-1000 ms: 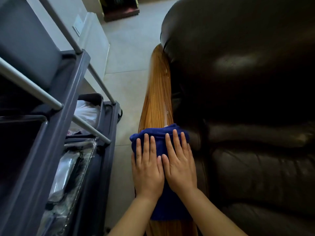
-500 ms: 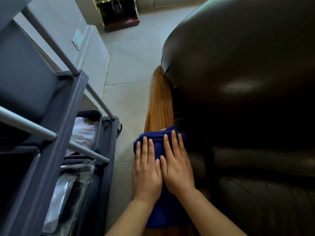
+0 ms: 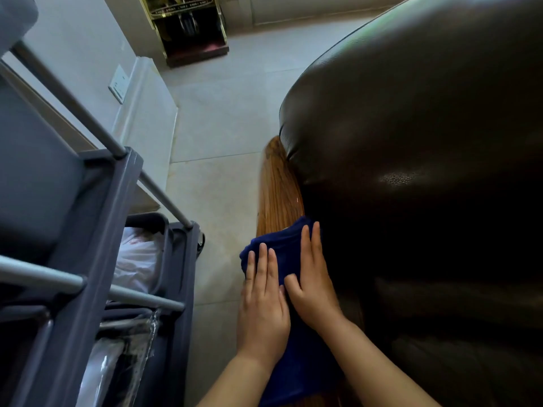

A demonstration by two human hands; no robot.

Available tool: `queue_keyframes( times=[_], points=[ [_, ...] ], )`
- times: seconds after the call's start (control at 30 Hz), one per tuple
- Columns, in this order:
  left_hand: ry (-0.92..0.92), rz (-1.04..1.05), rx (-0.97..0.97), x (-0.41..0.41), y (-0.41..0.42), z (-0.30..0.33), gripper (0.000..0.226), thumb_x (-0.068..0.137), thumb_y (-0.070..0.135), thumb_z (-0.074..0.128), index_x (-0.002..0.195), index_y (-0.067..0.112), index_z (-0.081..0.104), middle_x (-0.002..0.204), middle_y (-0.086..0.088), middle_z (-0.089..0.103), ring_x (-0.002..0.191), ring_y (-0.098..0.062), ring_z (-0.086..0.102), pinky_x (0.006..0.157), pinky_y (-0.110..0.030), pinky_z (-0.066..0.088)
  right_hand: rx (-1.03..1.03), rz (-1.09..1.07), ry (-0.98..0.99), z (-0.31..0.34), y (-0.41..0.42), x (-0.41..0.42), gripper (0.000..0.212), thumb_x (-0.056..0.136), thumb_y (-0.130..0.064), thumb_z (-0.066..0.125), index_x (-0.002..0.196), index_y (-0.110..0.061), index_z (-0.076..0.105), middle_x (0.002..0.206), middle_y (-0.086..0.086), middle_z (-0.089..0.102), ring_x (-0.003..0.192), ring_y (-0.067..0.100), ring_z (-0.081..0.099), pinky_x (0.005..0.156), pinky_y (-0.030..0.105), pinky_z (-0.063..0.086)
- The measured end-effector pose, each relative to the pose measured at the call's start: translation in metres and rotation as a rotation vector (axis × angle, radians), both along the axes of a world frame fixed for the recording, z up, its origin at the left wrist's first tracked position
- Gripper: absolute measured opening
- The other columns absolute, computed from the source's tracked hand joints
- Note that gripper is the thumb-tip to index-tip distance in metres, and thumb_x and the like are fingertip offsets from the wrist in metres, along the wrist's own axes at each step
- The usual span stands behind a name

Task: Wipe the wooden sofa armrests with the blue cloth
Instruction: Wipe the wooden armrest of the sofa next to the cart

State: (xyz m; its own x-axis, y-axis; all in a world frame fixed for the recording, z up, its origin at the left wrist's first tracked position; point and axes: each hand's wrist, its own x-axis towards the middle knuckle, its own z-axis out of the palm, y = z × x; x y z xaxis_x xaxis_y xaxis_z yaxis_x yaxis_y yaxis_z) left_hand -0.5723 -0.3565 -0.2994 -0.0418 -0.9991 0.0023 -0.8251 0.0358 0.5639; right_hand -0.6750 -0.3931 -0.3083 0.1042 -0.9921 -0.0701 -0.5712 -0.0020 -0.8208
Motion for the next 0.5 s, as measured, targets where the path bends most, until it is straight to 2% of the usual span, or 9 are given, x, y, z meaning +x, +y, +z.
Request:
queue_keyframes(
  times=[0.1, 0.27, 0.4, 0.5],
  points=[
    [-0.023, -0.015, 0.003, -0.001, -0.001, -0.001, 0.058, 0.092, 0.024, 0.023, 0.143, 0.021, -0.006, 0.154, 0.008, -0.010, 0.142, -0.008, -0.015, 0.117, -0.029, -0.001, 0.001, -0.015, -0.019, 0.002, -0.010, 0.001, 0.089, 0.074, -0.014, 0.042, 0.136, -0.040, -0.017, 0.142, -0.027, -0.027, 0.130, -0.015, -0.024, 0.104, 0.003, -0.011],
    [-0.006, -0.007, 0.009, 0.000, -0.001, -0.001, 0.057, 0.090, 0.032, 0.012, 0.142, 0.022, -0.009, 0.154, 0.008, -0.012, 0.142, -0.006, -0.016, 0.117, -0.027, -0.002, -0.111, 0.079, 0.078, 0.007, -0.023, 0.004, 0.085, 0.072, -0.013, 0.039, 0.142, -0.025, -0.008, 0.151, -0.011, -0.010, 0.139, -0.004, -0.016, 0.111, 0.014, -0.013],
    [0.087, 0.032, 0.002, 0.001, -0.002, 0.000, 0.063, 0.096, 0.023, 0.032, 0.141, 0.025, -0.012, 0.151, 0.014, -0.016, 0.141, -0.003, -0.013, 0.115, -0.022, 0.000, -0.262, 0.210, 0.226, 0.011, -0.037, 0.001, 0.075, 0.073, -0.018, 0.037, 0.146, -0.021, 0.019, 0.154, -0.009, 0.013, 0.139, -0.004, -0.006, 0.112, 0.018, -0.013],
    [0.105, 0.043, -0.012, 0.002, -0.002, 0.000, 0.066, 0.096, 0.022, 0.036, 0.139, 0.025, -0.014, 0.151, 0.012, -0.014, 0.140, -0.001, -0.011, 0.111, -0.013, -0.005, -0.293, 0.236, 0.179, 0.011, -0.039, -0.002, 0.067, 0.074, -0.016, 0.037, 0.140, -0.024, 0.035, 0.151, -0.007, 0.029, 0.139, -0.003, 0.005, 0.114, 0.021, -0.009]
  ],
)
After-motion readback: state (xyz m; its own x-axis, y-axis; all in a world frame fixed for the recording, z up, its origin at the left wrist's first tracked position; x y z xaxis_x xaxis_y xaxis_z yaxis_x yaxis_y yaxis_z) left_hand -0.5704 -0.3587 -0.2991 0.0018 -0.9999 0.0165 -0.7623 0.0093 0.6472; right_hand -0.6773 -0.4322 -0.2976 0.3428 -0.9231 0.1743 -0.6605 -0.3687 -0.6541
